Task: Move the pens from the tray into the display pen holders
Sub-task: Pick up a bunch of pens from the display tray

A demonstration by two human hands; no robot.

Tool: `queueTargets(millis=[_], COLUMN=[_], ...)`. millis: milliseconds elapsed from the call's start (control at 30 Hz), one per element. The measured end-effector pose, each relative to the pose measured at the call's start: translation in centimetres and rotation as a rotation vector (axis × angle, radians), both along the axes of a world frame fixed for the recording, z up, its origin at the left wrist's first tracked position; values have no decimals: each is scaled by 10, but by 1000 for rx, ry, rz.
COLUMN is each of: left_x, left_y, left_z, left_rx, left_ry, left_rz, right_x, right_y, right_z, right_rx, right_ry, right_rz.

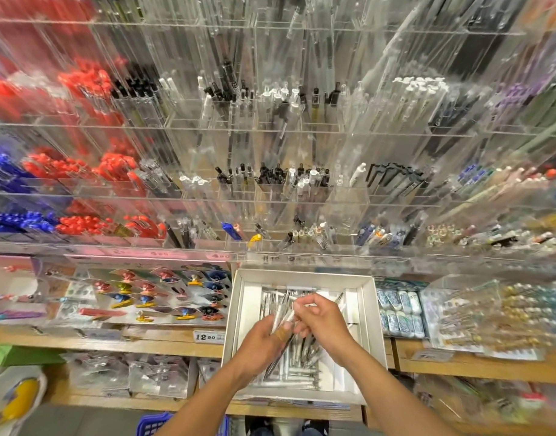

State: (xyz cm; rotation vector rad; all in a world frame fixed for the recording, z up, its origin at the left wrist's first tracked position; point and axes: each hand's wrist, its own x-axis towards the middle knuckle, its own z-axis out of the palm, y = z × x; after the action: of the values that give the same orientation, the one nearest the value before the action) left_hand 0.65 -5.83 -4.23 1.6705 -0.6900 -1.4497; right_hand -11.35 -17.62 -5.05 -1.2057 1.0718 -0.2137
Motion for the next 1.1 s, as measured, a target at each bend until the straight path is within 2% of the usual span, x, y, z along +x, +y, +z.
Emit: queueTargets(millis=[100,200,367,533,733,933,1100], left_x=[4,5,6,8,11,5,-5], left_y=[0,2,5,5,6,1,-6], left_z=[-1,-2,-7,-9,-7,-1,1], left_rx=[60,105,212,265,277,257,219], left_ry=[113,197,234,273,293,269,385], left_rz=[126,222,323,409,450,386,375], right_x=[-10,-12,9,20,6,-18,-3], right_y=[-4,-1,10,12,3,23,45], right_z=[-21,-36,-40,-38,-28,3,12], right_rx=[-124,-293,-464,-459,-388,33,13], right_ry=[278,547,720,825,715,238,146], right_rz=[-26,196,411,365,271,142,182])
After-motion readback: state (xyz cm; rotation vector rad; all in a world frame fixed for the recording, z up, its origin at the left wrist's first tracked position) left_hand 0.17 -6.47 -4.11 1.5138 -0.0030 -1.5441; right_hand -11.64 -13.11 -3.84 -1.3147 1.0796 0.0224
